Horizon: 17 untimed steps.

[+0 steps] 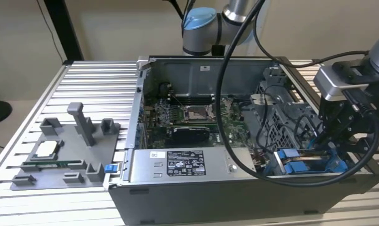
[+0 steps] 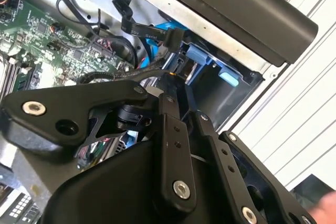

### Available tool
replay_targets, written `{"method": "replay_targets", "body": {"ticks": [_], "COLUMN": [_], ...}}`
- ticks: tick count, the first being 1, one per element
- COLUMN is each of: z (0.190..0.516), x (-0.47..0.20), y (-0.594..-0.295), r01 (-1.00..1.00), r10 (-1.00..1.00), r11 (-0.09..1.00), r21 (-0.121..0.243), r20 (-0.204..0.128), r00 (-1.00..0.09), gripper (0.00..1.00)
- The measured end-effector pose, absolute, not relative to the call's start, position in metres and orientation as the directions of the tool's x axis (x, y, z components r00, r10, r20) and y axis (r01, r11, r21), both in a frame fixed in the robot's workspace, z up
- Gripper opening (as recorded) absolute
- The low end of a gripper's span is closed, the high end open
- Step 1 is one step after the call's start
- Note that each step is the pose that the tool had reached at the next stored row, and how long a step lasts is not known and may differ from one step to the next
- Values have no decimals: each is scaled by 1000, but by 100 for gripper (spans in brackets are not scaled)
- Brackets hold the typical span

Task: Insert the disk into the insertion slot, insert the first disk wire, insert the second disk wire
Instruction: 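Insert the first disk wire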

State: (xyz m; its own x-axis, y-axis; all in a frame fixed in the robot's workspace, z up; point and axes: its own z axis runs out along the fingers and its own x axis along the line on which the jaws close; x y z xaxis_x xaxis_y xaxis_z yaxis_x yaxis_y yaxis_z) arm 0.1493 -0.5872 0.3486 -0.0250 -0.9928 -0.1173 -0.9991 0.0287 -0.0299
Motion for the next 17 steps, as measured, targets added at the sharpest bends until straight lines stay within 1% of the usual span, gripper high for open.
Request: {"method": "replay_targets", "body": {"ticks": [10, 17], "z": [344, 341], "x": [149, 149], "y": [-584, -584], "r01": [-999, -997], "r10": [-993, -991], "r11": [34, 72], "r21": [-30, -30], "r20": [-118, -117], "r00": [-31, -68], "gripper": [0, 0]}}
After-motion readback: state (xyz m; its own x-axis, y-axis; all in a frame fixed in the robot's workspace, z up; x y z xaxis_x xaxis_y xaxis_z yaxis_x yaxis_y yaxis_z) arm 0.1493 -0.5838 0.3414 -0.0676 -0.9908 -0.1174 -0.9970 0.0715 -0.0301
